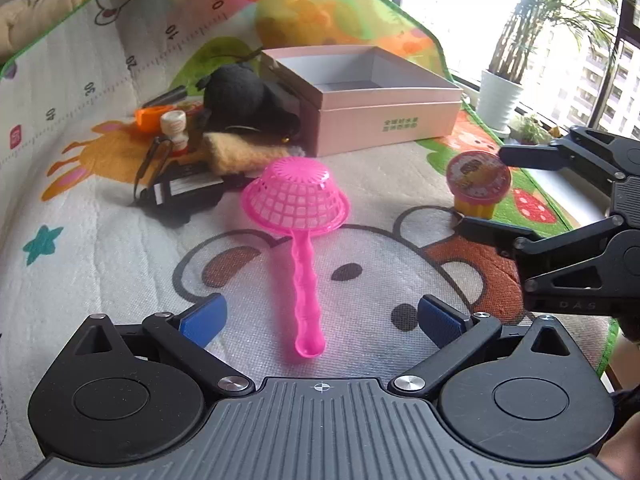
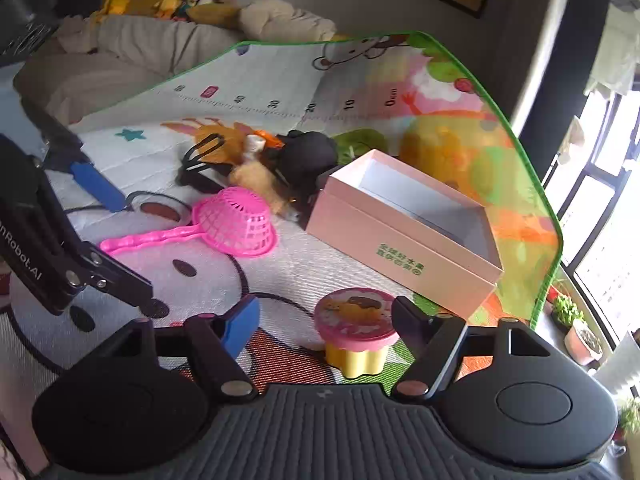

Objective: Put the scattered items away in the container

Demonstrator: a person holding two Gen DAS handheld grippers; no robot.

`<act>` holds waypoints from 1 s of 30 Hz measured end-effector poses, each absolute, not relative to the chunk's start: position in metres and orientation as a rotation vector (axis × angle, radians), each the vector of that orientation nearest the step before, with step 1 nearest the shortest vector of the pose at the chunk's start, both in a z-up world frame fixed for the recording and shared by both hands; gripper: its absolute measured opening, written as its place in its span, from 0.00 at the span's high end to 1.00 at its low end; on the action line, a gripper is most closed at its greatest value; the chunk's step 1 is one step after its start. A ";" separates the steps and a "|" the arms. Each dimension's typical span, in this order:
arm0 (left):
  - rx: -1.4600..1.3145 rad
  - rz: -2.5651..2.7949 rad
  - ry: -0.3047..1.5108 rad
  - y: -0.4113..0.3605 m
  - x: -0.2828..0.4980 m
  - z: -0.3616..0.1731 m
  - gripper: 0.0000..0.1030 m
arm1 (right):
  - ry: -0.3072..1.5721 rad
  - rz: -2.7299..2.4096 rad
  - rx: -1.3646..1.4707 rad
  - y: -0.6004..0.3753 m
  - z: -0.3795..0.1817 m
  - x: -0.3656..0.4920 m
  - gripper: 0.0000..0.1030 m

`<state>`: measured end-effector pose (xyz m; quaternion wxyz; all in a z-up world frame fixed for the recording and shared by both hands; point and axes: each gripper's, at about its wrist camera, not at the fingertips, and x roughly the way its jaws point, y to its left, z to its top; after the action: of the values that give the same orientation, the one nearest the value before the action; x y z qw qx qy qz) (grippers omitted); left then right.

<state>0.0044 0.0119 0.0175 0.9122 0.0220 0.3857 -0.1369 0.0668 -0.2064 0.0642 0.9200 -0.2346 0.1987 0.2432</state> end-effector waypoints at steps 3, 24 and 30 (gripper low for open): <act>0.033 -0.259 0.775 0.016 0.006 0.019 0.00 | 0.440 0.446 -0.419 -0.216 0.060 0.079 0.15; 0.249 -0.267 0.714 -0.032 0.082 0.010 0.24 | 0.569 0.432 -0.162 -0.259 0.051 0.085 0.49; 0.278 -0.299 0.703 -0.038 0.067 0.013 0.23 | 0.568 0.434 -0.148 -0.261 0.054 0.079 0.49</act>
<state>0.0670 -0.0381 0.0126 0.9185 0.1354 0.3419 -0.1452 0.0785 -0.2615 0.0538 0.9342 -0.0724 0.2775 0.2121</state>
